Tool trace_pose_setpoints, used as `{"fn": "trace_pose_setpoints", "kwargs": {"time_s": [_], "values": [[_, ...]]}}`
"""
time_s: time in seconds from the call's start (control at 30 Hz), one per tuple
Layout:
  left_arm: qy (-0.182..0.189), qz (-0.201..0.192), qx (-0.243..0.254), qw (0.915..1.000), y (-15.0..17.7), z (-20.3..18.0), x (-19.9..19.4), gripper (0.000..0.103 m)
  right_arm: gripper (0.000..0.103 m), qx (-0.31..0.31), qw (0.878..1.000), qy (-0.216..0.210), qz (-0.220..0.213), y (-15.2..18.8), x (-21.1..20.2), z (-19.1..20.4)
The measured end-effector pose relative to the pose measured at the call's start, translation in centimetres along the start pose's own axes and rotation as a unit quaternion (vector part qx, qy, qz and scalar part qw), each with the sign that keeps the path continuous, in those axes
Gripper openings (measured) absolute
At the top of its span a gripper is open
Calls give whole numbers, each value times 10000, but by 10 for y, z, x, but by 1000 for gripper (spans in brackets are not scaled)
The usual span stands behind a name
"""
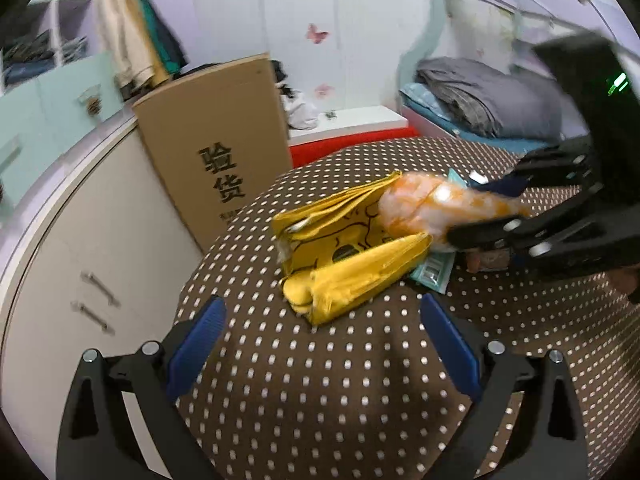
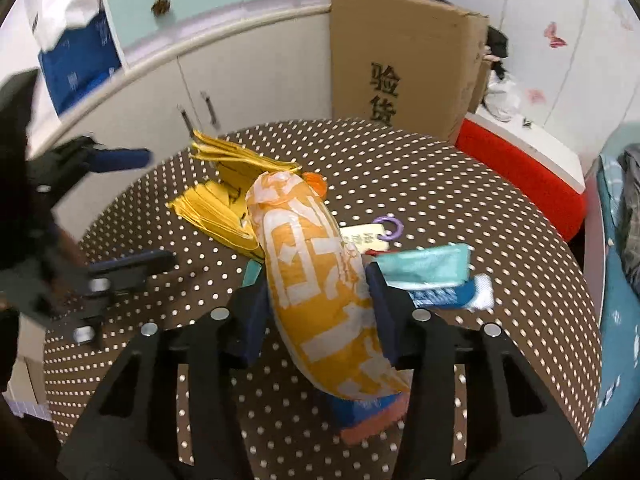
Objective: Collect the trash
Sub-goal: 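Grasp the orange-white snack bag with the right gripper while the left grasps the yellow bag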
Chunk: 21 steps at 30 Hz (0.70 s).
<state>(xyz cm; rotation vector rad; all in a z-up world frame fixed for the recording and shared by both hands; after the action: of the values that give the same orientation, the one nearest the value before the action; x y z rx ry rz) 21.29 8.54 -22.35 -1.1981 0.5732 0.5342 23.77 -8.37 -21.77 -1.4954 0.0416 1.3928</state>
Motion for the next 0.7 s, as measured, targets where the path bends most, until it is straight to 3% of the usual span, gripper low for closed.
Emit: {"fn": "trace_pose_setpoints", "kwargs": {"time_s": [0.17,0.23,0.3,0.33,0.43,0.6,0.67,0.7], "values": [[214,-60,598,9980,-9,-16,21,94,45,544,9974,-13,-480,16,-42,-16],[337,-9,775,9964,-10,-21,26,64,45,714,9954,-28,-639,22,-58,-20],[466,121,854,9952,-10,-24,32,50,45,870,9930,-15,-804,30,-74,-24],[502,130,857,9950,-11,-25,32,38,45,925,9919,14,-870,35,-82,-25],[645,193,644,9956,-11,-24,30,28,45,1083,9888,40,-1022,46,-100,-26],[698,213,240,9970,-7,-18,22,25,45,1331,9844,90,-1150,70,-122,-30],[602,178,260,9977,-3,-20,17,32,45,1413,9830,107,-1172,77,-127,-32],[540,149,304,9980,-2,-21,15,45,45,1448,9824,107,-1175,79,-127,-33]]}}
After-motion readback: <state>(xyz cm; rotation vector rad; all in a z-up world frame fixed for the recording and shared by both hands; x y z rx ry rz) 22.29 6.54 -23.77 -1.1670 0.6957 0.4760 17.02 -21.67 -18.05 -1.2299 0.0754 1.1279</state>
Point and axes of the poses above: each gripper's, at about its wrist camera, not at the fingertips, and x roughly the way its jaws point, z to its left, y to its underside, the point moved 2 cm from there along x, roughly the way its jaws point, and after that the axes turned 11 degrees about -y, right-handed, at the moved point
